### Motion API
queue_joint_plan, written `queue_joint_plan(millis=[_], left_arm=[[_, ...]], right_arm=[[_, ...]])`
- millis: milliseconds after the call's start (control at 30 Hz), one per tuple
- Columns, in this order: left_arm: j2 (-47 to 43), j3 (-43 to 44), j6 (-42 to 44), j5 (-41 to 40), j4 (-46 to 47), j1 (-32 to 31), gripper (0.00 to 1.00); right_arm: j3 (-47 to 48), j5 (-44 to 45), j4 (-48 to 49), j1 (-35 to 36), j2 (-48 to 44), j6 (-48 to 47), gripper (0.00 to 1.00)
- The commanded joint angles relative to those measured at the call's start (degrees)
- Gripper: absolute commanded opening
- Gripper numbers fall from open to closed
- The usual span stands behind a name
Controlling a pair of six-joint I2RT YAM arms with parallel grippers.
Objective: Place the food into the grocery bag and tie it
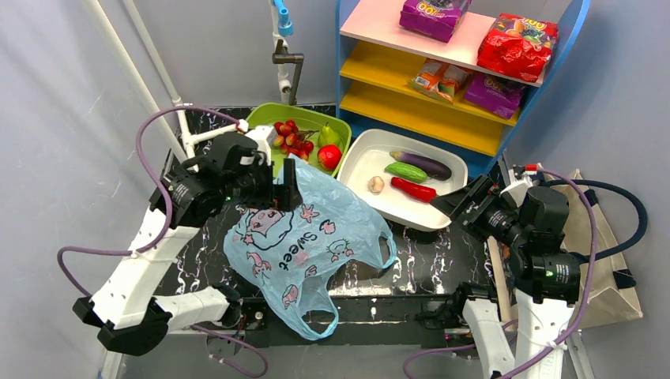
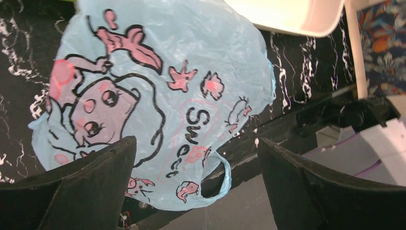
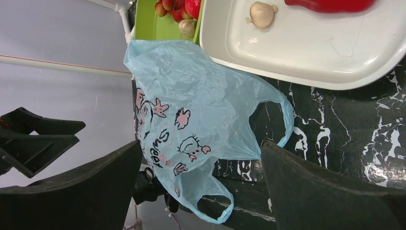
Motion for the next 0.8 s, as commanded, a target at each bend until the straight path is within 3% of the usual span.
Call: queue_joint_plan(millis=[0, 367, 767], left_arm=[[-0.66, -0.55, 0.17, -5.79, 0.22, -6.98, 0.98], [4.2, -2.94, 0.06, -14.49, 1.69, -25.03, 0.98], [14.97, -4.33, 1.87, -22.68, 3.34, -38.68, 0.96]], right_arm=[[1.6, 0.5, -0.93, -0.22, -1.56, -0.2, 1.0], [5.7, 6.02, -10.75, -0.18, -0.86, -6.47, 1.0], [7.19, 9.7, -15.39, -0.17, -1.0, -9.51, 1.0]])
